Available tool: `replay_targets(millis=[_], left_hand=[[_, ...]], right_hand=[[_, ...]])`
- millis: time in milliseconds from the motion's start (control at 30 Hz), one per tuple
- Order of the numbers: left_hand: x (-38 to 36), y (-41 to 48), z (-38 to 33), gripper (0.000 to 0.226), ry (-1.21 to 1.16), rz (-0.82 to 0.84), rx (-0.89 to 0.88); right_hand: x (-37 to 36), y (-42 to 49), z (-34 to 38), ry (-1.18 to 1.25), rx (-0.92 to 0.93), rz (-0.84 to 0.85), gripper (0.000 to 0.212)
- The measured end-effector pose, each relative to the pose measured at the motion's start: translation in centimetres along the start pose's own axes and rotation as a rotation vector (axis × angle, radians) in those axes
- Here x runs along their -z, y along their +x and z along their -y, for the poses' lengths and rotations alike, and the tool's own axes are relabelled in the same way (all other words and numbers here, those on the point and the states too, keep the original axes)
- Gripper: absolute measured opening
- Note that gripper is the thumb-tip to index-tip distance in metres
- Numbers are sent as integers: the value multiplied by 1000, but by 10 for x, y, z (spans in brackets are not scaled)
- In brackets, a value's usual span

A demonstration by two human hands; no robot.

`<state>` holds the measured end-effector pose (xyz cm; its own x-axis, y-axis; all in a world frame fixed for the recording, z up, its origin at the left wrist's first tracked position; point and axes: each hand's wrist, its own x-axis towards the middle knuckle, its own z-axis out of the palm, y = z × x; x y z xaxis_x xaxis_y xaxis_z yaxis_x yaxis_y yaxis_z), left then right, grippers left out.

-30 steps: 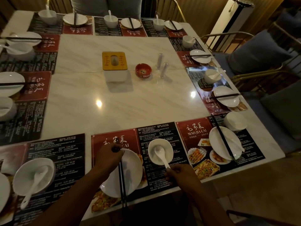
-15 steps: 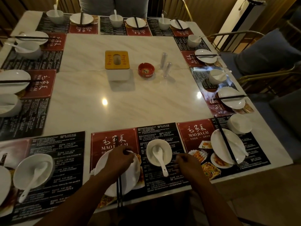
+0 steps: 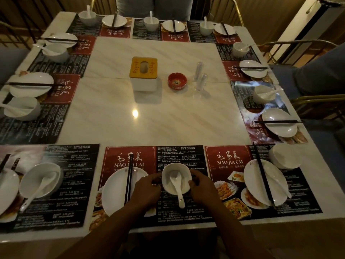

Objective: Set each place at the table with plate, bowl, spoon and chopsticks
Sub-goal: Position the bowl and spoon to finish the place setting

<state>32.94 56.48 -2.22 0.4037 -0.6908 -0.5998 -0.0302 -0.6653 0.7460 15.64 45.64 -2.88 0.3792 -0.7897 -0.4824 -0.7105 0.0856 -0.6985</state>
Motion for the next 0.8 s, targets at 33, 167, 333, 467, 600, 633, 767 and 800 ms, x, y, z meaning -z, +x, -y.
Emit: replay_targets(millis=[33,167,333,467,600,633,767,800], left_hand=[[-1,-2,-2,48,5,-17,6],[-7,-4,-4,44,-18,-66,28],[-6,-5,3,41,-81,-151,60],[-4,-9,8,46,-126,-183,46],[-2,-11,14,50,-116,-175,39],[-1,-11,16,51,-115,-172,37],[5,-7,20,53,-107,-171,24],[6,-10,16,46,-97,-187,11]], right_hand=[[1,1,0,0,-8,11,35],[4,3,-5,-35,-28,31,27],[-6,-12,-17,123,-261,191,38],[-12,-22,-22,281,-311,191,44],[-14,-25,-19,336,-316,164,49],[-14,-26,-17,337,-314,161,49],[-6,-31,-13,322,-299,118,49],[-4,-33,-13,325,-304,118,50]])
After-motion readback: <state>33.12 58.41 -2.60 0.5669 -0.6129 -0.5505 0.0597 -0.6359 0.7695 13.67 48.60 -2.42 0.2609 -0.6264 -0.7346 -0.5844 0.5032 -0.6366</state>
